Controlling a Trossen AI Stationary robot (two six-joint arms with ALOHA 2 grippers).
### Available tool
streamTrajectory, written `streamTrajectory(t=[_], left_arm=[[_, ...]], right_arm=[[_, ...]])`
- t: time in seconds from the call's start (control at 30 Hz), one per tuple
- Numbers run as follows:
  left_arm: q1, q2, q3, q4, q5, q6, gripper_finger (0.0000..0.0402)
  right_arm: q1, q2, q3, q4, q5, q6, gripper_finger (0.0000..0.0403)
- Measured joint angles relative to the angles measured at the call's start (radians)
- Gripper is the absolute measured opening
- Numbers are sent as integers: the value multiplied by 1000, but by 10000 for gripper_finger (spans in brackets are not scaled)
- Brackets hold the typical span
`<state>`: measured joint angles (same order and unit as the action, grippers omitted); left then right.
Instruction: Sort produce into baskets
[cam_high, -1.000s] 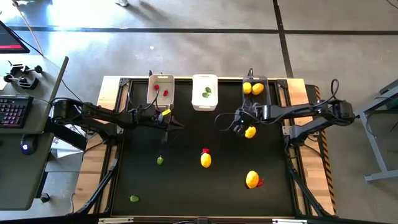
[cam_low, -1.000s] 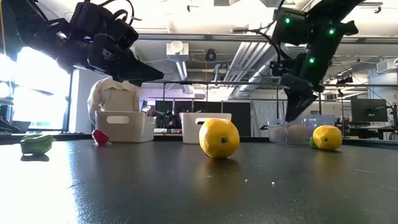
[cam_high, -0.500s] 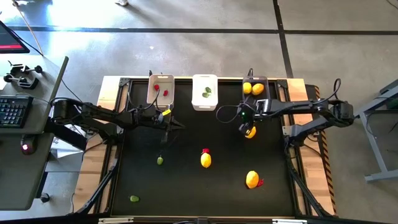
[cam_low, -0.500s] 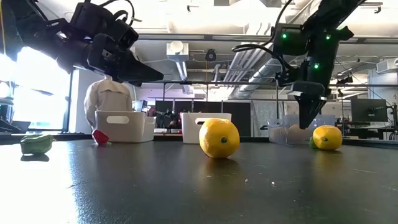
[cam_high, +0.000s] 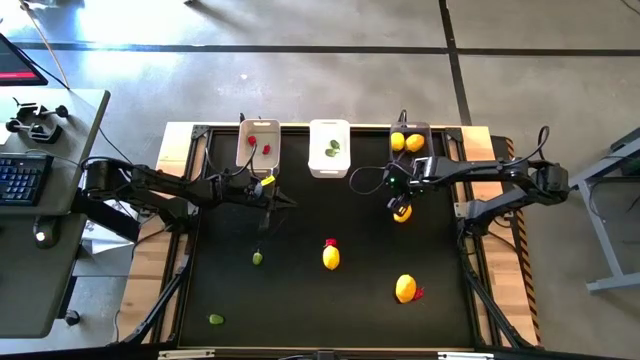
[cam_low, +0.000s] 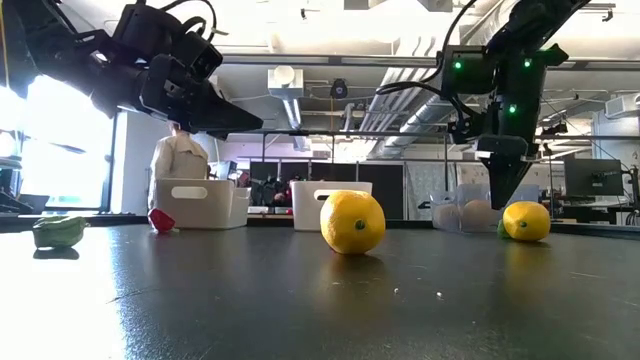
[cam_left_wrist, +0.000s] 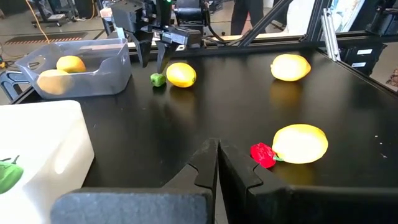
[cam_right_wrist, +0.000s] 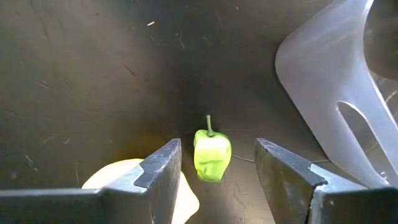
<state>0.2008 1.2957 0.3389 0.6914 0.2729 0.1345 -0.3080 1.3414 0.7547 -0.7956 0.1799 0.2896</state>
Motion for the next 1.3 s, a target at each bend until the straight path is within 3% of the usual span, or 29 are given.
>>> streamTrajectory(t=[0.23, 0.63, 1.03, 1.3], left_arm=[[0, 0, 0, 0, 0, 0, 0], [0, 0, 0, 0, 0, 0, 0], [0, 0, -30, 64, 0, 16, 0], [0, 0, -107, 226, -4, 0, 0]], right_arm=[[0, 15, 0, -1, 6, -2, 193], [0, 175, 0, 25, 33, -19, 187], [45, 158, 21, 44, 57, -25, 45], [135, 143, 105, 291, 60, -47, 47]])
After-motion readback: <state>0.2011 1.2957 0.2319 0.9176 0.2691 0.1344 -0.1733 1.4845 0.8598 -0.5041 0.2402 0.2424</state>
